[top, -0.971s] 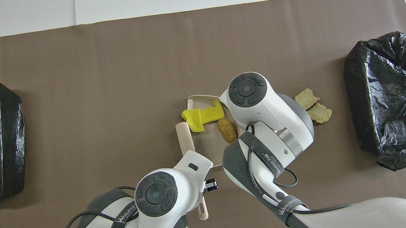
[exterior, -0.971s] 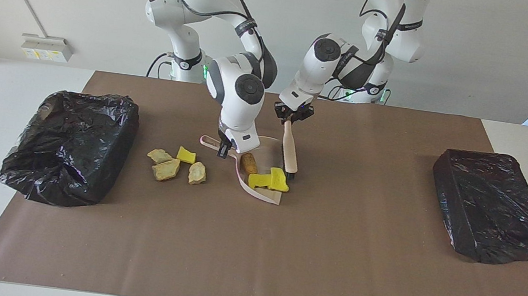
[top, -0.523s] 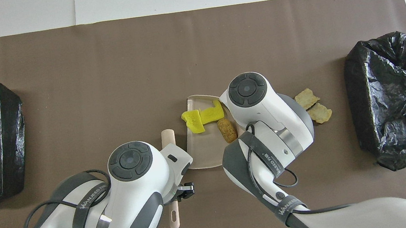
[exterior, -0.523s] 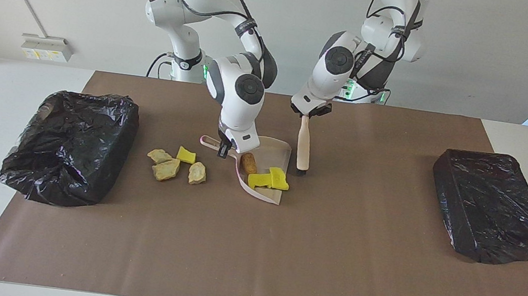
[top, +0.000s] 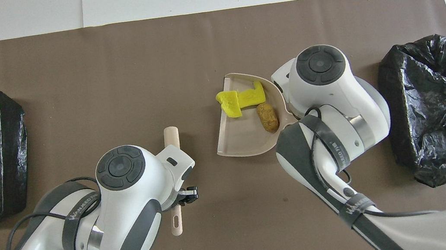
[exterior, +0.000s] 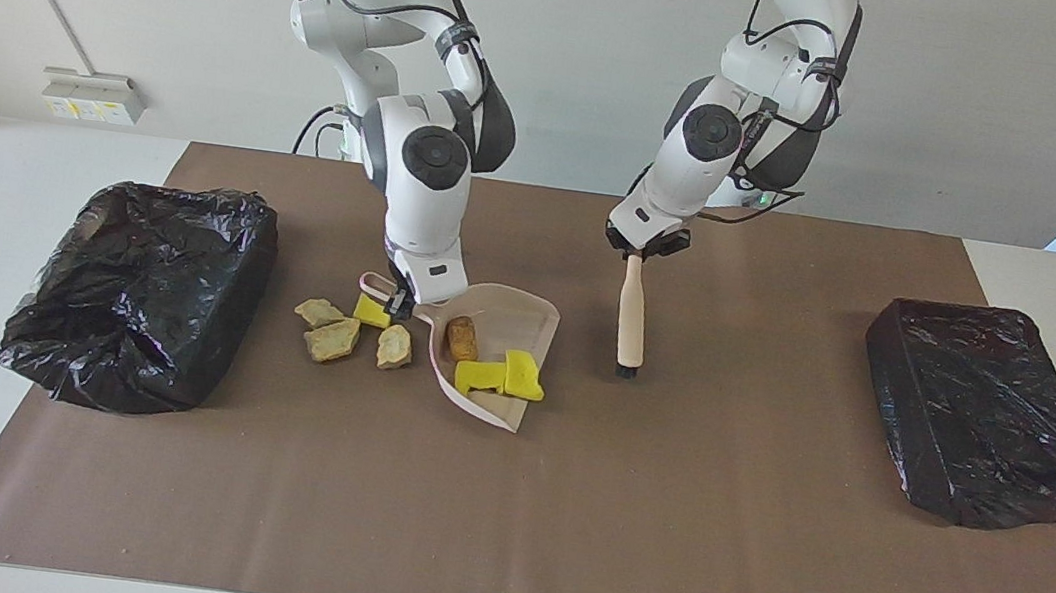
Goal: Sweep and dump trash in bin
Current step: 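Carry the dustpan to the nearer black bag and tip it with the right gripper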
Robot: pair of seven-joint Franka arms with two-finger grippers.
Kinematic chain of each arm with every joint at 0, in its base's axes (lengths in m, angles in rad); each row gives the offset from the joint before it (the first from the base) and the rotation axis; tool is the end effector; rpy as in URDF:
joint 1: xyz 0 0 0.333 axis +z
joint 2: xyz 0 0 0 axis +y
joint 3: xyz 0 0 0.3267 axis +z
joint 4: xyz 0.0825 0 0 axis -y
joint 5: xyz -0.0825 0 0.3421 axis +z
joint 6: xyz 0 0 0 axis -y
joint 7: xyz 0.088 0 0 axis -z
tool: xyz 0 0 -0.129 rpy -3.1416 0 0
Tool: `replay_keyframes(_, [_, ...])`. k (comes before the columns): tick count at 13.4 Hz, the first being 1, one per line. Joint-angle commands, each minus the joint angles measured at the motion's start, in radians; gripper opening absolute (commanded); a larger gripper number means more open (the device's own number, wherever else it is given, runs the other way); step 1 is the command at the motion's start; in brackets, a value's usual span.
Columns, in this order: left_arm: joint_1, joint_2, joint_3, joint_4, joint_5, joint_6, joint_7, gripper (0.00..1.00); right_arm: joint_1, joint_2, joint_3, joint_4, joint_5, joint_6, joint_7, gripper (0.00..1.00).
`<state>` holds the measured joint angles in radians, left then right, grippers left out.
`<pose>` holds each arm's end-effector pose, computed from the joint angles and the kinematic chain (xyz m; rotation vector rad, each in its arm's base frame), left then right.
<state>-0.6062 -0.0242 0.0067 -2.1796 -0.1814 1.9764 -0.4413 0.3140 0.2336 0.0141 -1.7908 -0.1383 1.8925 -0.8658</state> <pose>0.3793 -0.2775 0.4001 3.0685 -0.1097 -0.3615 0.5441 0.1709 0.4173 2.4740 1.7778 -0.2444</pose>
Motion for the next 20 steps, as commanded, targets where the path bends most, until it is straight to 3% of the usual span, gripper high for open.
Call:
replay_keyframes(1, [-0.009,-0.016,-0.008,-0.023,0.014,0.025,-0.006,0.0,-0.085,-0.094,0.004,0.014,0.0,-0.068,-0.028,0.0])
replay_keyframes(3, [-0.073,-0.029,-0.013,-0.031,0.014,0.027,-0.106,0.0,-0.166,-0.137,0.003,0.043,-0.02,-0.154,-0.045,0.0])
replay_keyframes(6, [-0.24,-0.056,-0.013,-0.092,0.014,0.105,-0.313,0.0,-0.318,-0.184,0.0,0.044,-0.082,-0.204,-0.241,0.0])
replay_keyframes(9, [-0.397,-0.077,-0.014,-0.152,0.013,0.199,-0.496,0.0,-0.543,-0.188,0.0,0.039,-0.102,-0.141,-0.525,0.0])
replay_keyframes(12, [-0.49,-0.102,-0.016,-0.187,0.013,0.245,-0.58,0.0,-0.699,-0.175,0.0,0.018,-0.225,-0.066,-0.613,0.0])
replay_keyframes(14, [-0.523,-0.102,-0.016,-0.224,0.013,0.312,-0.583,0.0,-0.714,-0.166,0.001,-0.018,-0.401,0.026,-0.627,0.0])
replay_keyframes(17, [-0.552,-0.08,-0.016,-0.243,0.013,0.343,-0.593,0.0,-0.658,-0.166,0.006,-0.028,-0.599,0.03,-0.64,0.0])
replay_keyframes(20, [-0.564,-0.033,-0.016,-0.241,0.013,0.38,-0.605,0.0,-0.599,-0.195,0.009,-0.104,-0.779,0.039,-0.738,0.0])
